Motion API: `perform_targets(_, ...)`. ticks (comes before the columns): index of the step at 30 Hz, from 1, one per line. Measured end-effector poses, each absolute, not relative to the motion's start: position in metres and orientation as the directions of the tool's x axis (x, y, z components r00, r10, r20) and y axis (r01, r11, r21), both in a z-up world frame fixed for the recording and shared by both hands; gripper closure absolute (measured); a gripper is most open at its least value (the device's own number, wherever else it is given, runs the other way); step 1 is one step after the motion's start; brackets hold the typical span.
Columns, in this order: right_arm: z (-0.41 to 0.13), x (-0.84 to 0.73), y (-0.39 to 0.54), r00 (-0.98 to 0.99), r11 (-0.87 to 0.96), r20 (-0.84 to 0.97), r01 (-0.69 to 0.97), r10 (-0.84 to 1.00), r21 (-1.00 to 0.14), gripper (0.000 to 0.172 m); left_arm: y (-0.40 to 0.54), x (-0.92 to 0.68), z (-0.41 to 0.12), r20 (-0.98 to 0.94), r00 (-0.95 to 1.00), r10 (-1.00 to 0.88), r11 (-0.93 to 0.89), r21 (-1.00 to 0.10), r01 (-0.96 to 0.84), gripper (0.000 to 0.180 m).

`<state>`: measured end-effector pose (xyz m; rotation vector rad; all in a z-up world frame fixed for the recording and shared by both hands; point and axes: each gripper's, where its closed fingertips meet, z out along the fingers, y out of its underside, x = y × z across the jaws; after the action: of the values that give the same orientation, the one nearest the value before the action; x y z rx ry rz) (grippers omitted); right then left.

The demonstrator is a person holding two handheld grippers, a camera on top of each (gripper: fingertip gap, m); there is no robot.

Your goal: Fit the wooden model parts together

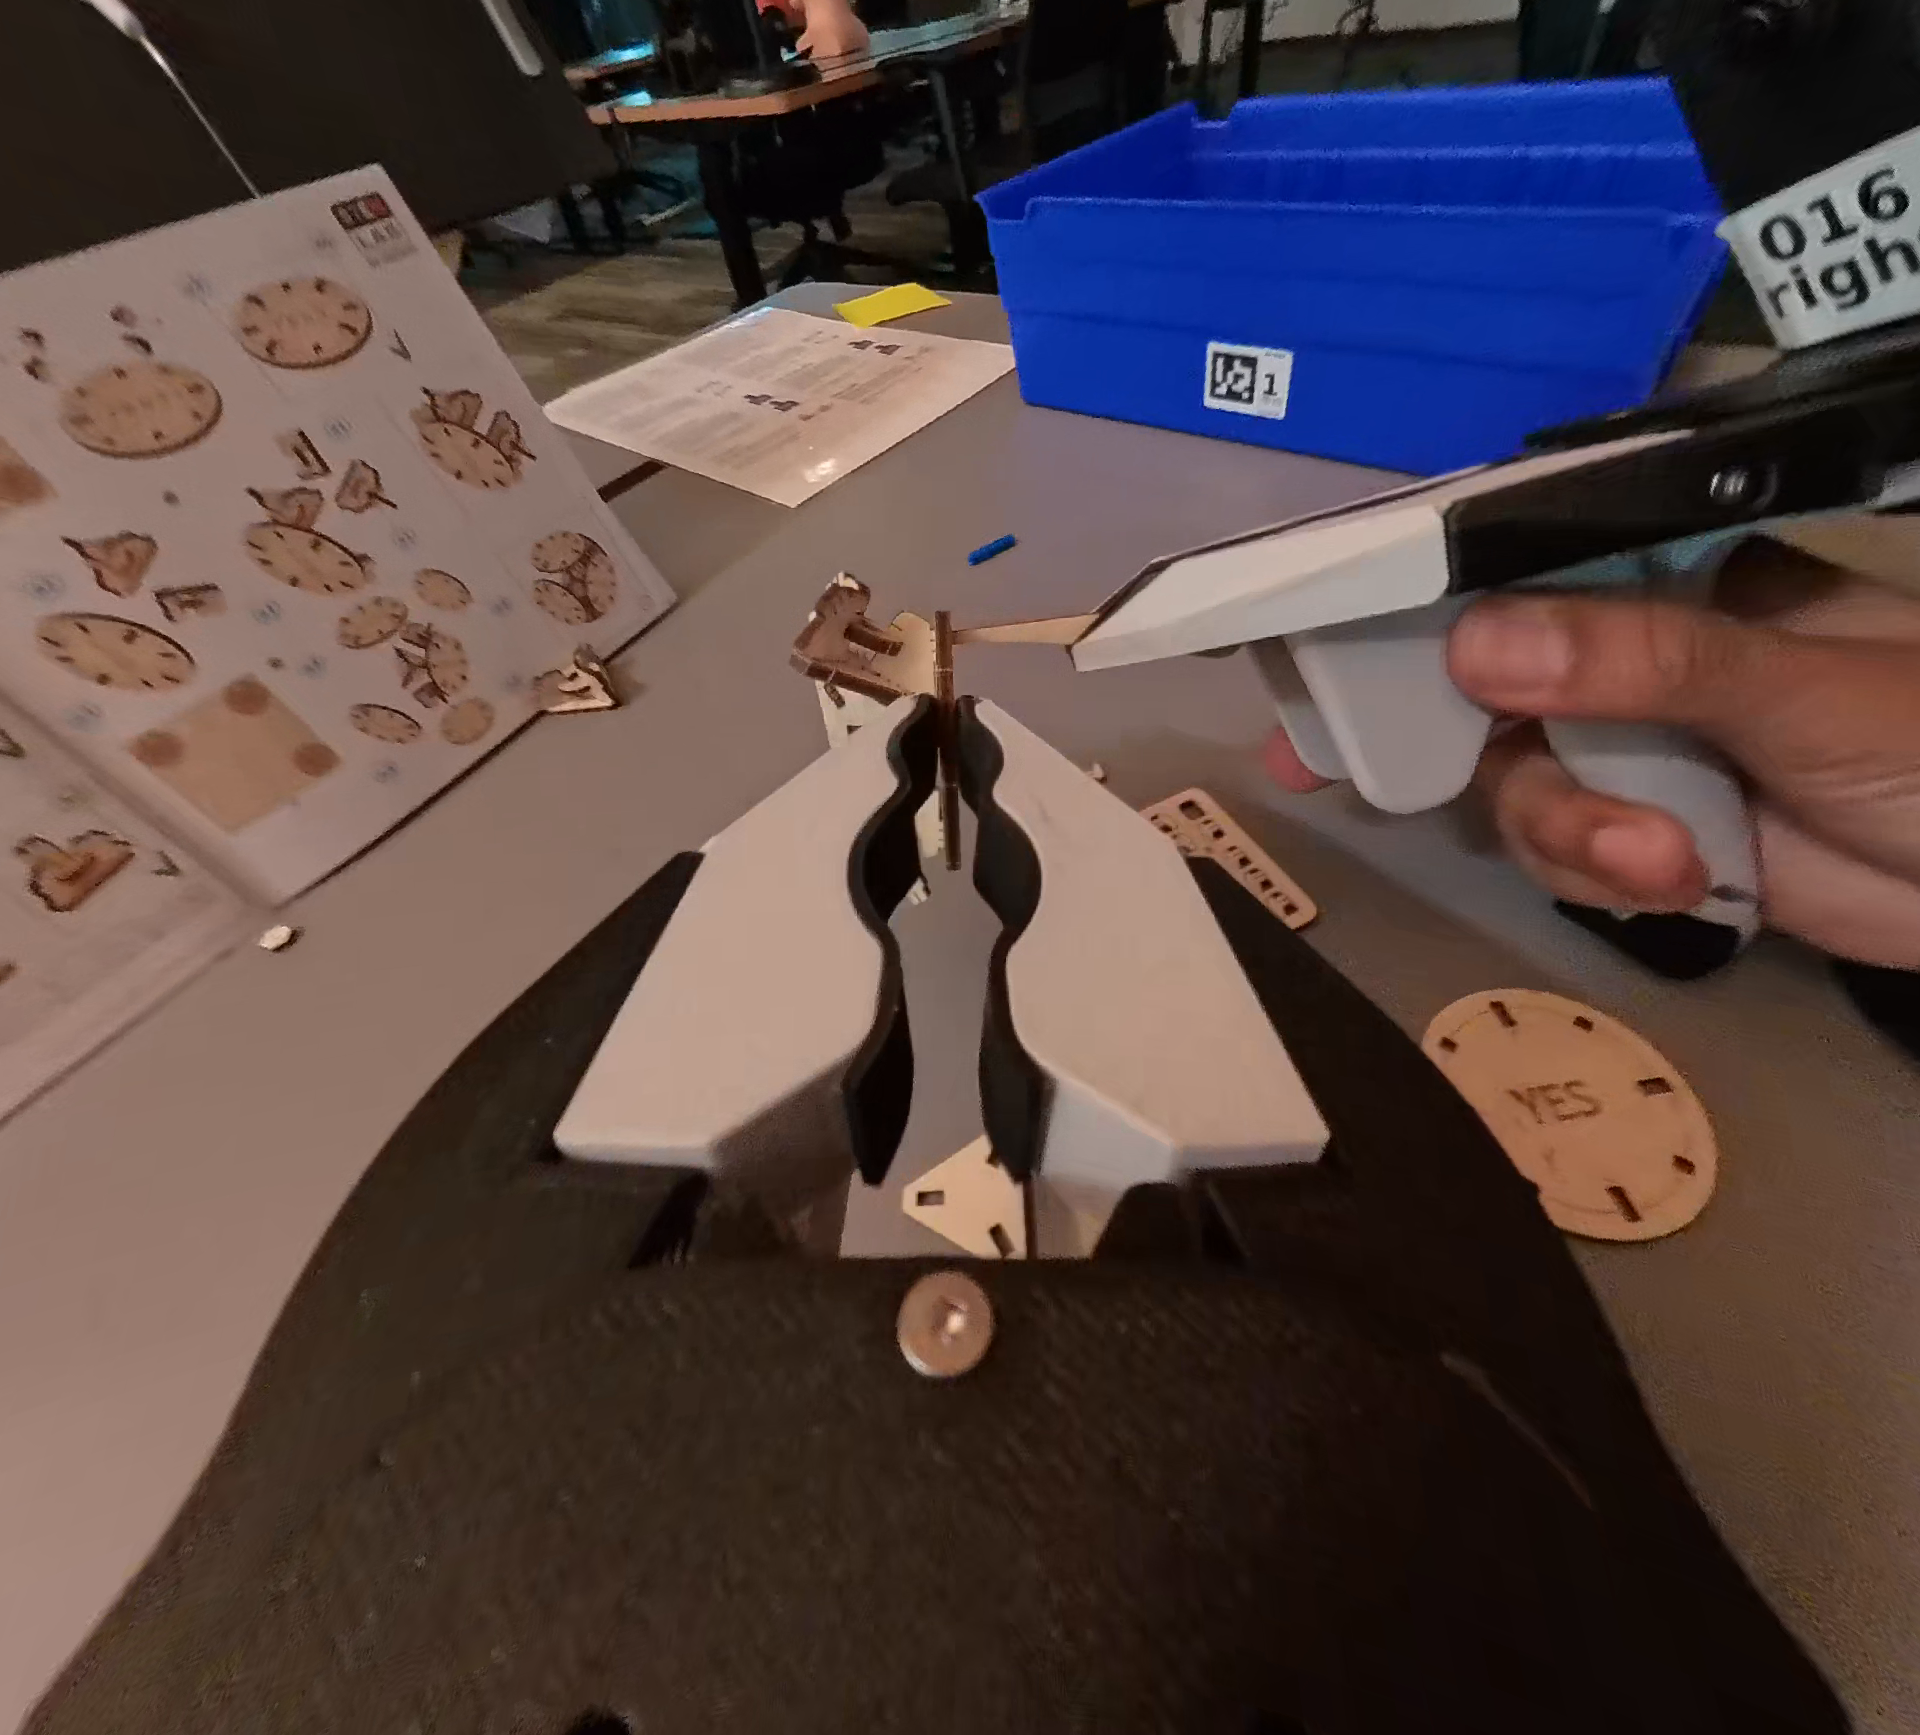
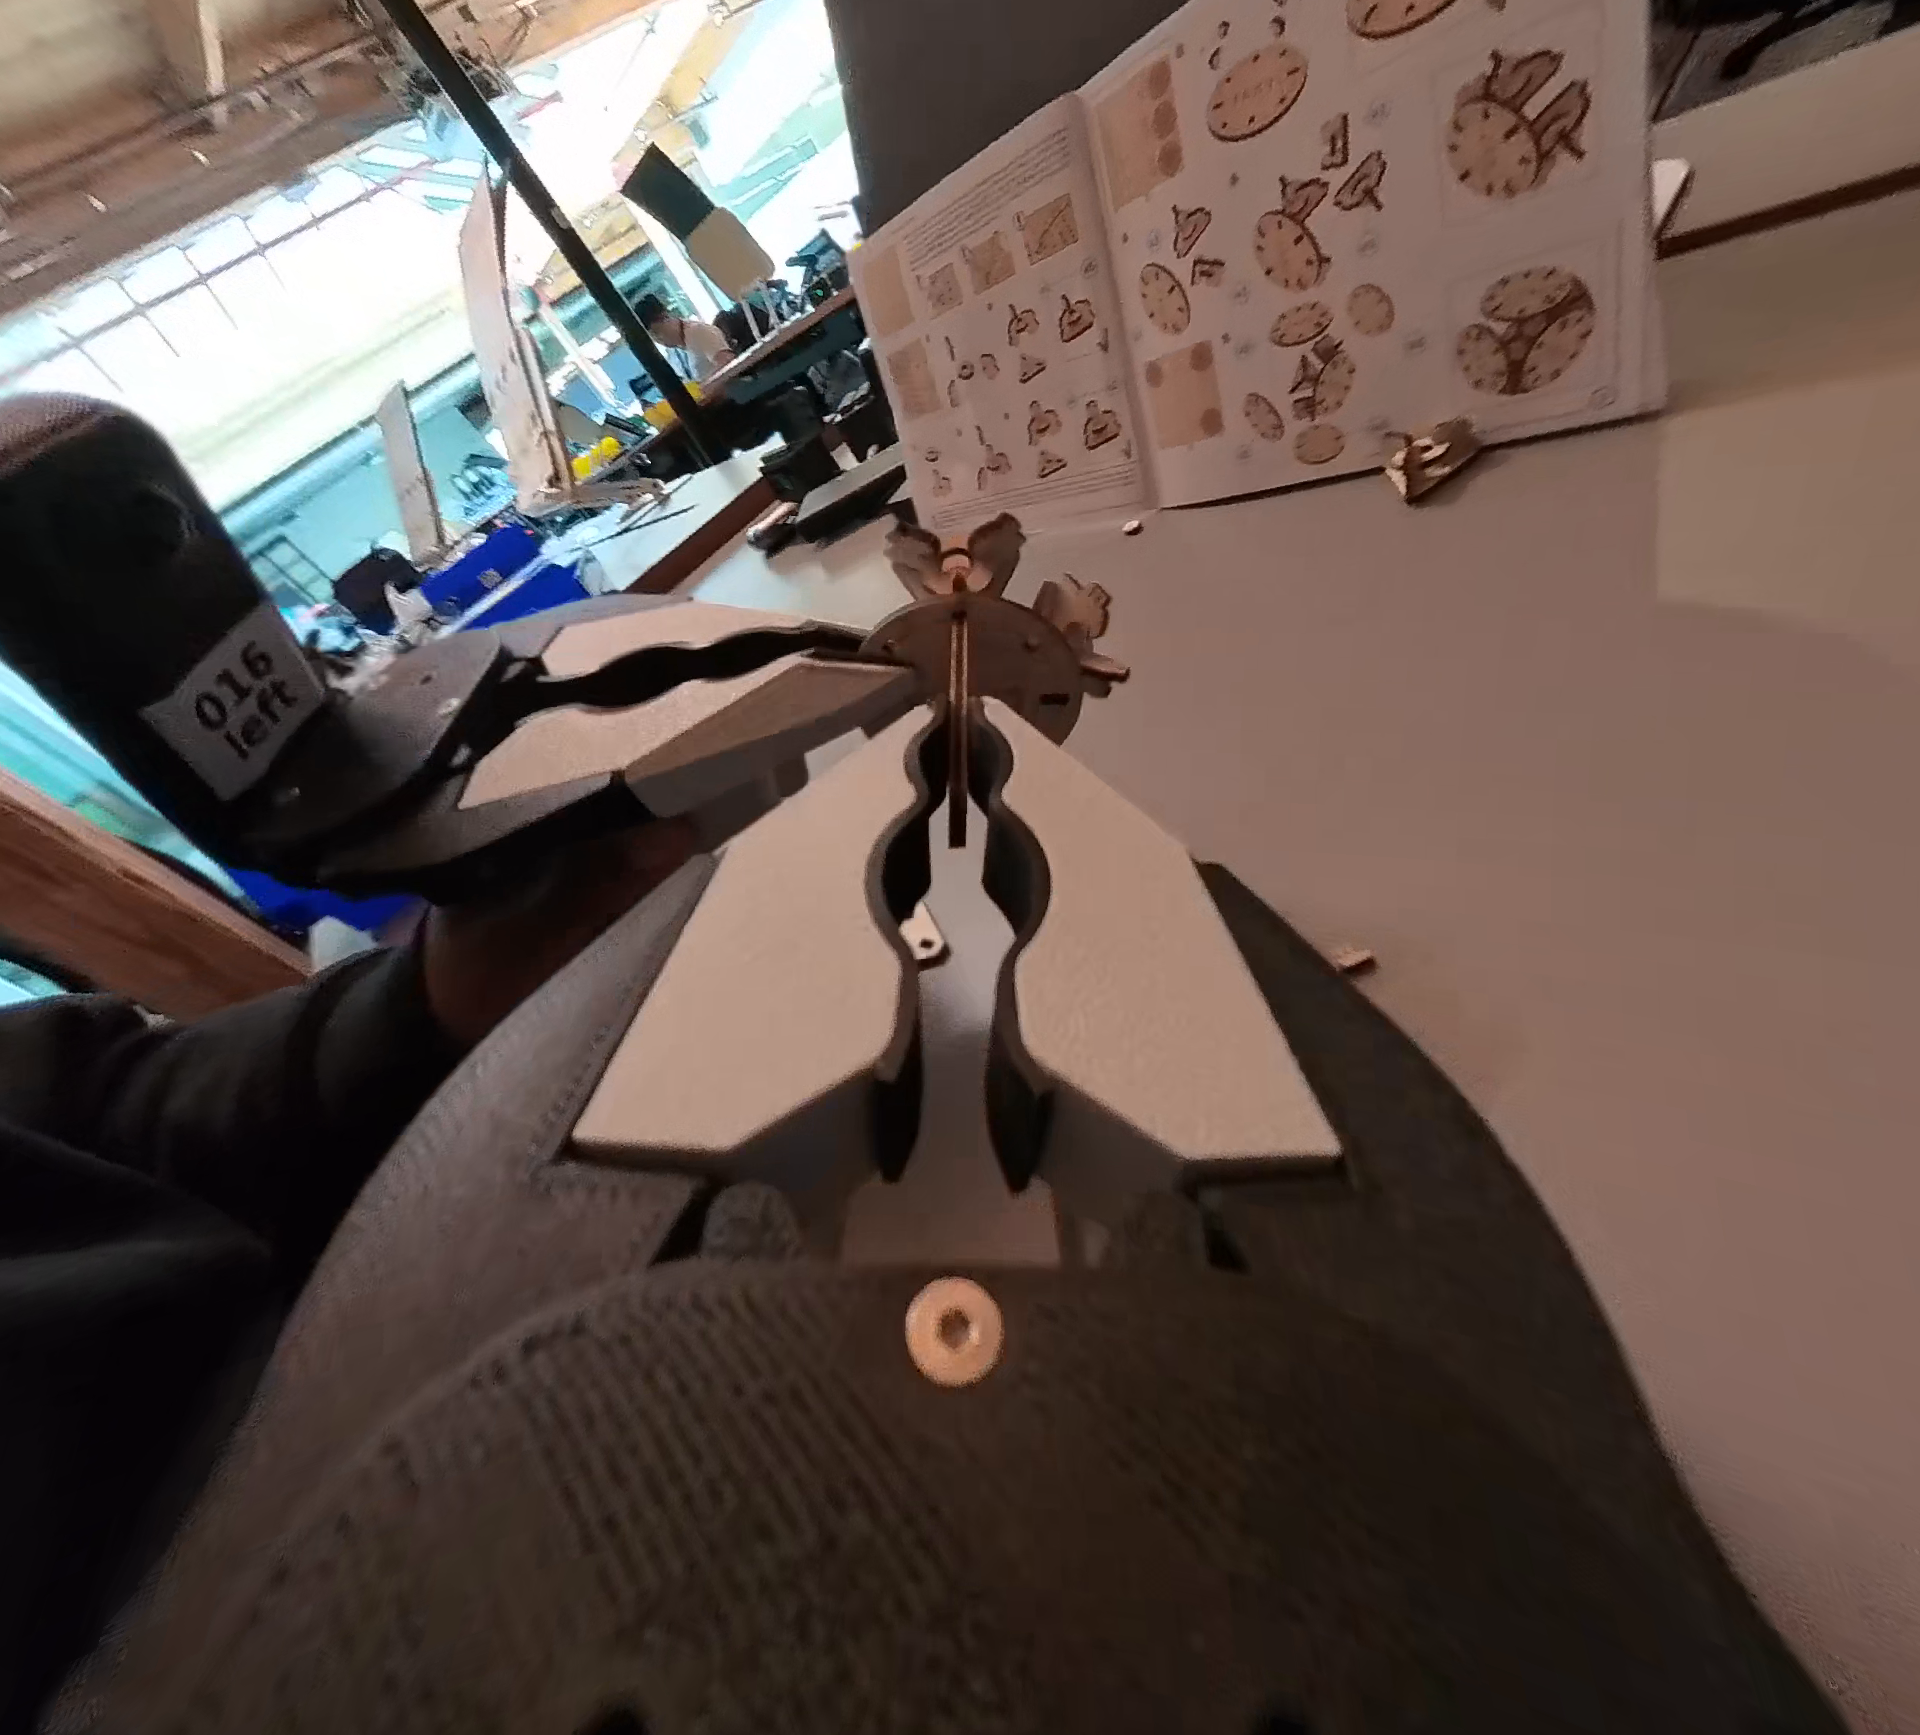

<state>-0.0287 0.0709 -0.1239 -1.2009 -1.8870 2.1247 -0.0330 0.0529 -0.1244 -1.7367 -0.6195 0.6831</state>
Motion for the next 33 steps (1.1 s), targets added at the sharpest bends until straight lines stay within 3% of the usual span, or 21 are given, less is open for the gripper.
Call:
perform_targets(21,-0.142,-0.029,0.071,-0.656,-0.203,-0.587,0.568,0.474,-0.798,0.172,0.056,-0.029,-0.145,-0.272,0.723,0.635,-0.420,-0.907,0.027,0.179)
perform_targets(33,-0.155,-0.027,0.078,-0.625,-0.113,-0.713,0.721,0.318,-0.683,0.172,0.063,-0.024,-0.156,-0.249,0.783,0.571,-0.438,-0.898,0.033,0.178)
